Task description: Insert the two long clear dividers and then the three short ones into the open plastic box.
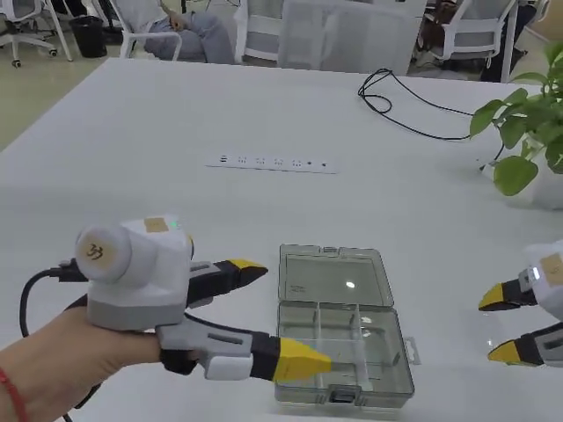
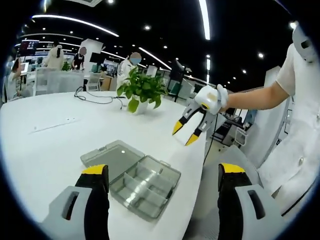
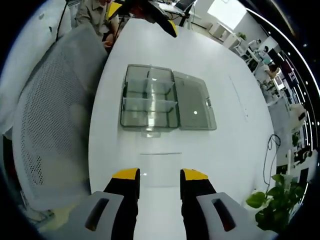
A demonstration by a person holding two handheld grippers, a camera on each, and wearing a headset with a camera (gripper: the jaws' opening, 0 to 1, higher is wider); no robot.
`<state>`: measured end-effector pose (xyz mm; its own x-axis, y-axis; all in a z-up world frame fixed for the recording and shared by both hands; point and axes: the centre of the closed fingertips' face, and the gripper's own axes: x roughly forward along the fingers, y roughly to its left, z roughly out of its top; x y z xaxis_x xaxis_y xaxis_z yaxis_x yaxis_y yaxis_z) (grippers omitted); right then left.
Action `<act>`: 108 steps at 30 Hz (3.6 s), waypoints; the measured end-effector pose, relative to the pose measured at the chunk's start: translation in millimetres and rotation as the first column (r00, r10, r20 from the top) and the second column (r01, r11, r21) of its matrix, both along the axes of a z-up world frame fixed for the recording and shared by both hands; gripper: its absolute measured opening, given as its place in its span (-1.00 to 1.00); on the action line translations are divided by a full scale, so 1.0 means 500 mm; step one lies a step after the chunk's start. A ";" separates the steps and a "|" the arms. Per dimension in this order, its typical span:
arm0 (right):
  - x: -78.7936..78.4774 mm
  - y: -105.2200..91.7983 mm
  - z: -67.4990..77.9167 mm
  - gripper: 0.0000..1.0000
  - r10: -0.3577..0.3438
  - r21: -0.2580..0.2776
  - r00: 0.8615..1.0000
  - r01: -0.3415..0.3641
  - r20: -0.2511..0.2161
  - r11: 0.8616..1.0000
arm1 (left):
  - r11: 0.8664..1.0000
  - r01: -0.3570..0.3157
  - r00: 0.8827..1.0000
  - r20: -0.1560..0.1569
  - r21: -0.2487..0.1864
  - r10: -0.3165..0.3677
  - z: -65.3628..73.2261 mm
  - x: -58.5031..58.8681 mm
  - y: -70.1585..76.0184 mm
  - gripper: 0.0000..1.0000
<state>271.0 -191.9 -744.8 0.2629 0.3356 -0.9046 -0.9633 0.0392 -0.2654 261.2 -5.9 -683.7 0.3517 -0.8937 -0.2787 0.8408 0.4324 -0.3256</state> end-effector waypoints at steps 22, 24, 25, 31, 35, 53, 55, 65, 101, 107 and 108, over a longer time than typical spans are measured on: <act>-0.033 0.145 0.105 -0.34 0.012 0.111 0.997 -0.020 0.071 0.994 | 0.988 -0.047 0.944 -0.331 -0.150 -0.005 0.028 -0.011 -0.126 0.06; -0.038 0.154 0.110 -0.34 0.019 0.114 0.997 -0.027 0.076 0.993 | 0.984 -0.068 0.936 -0.353 -0.163 0.006 0.028 -0.008 -0.132 -0.02; -0.039 0.157 0.112 -0.34 0.020 0.114 0.997 -0.029 0.078 0.993 | 0.983 -0.074 0.933 -0.361 -0.170 0.007 0.029 -0.008 -0.135 -0.05; -0.048 0.179 0.129 -0.34 0.024 0.138 0.996 -0.035 0.083 0.990 | 0.977 -0.091 0.903 -0.429 -0.192 0.000 0.026 -0.015 -0.156 -0.26; -0.055 0.193 0.137 -0.34 0.027 0.151 0.996 -0.039 0.083 0.988 | 0.970 -0.107 0.880 -0.475 -0.219 -0.010 0.025 -0.022 -0.169 -0.38; -0.066 0.211 0.148 -0.34 0.041 0.164 0.996 -0.055 0.084 0.985 | 0.966 -0.091 0.853 -0.519 -0.243 -0.050 0.024 -0.039 -0.184 -0.98; -0.067 0.212 0.147 -0.34 0.043 0.162 0.995 -0.057 0.084 0.985 | 0.965 -0.088 0.854 -0.518 -0.246 -0.054 0.025 -0.040 -0.185 -1.00; -0.068 0.215 0.144 -0.34 0.053 0.160 0.995 -0.067 0.089 0.985 | 0.965 -0.100 0.846 -0.531 -0.243 -0.046 0.018 -0.040 -0.181 -1.00; -0.148 0.227 0.190 -0.76 0.224 0.374 0.895 -0.071 -0.386 0.925 | 0.934 0.347 0.938 0.047 -0.088 -0.344 0.050 -0.130 -0.164 -1.00; -0.160 0.229 0.189 -0.85 0.239 0.387 0.874 -0.064 -0.423 0.920 | 0.928 0.360 0.933 0.054 -0.099 -0.356 0.053 -0.138 -0.163 -1.00; -0.160 0.230 0.189 -0.87 0.240 0.392 0.872 -0.060 -0.428 0.918 | 0.927 0.362 0.932 0.056 -0.099 -0.358 0.054 -0.139 -0.163 -1.00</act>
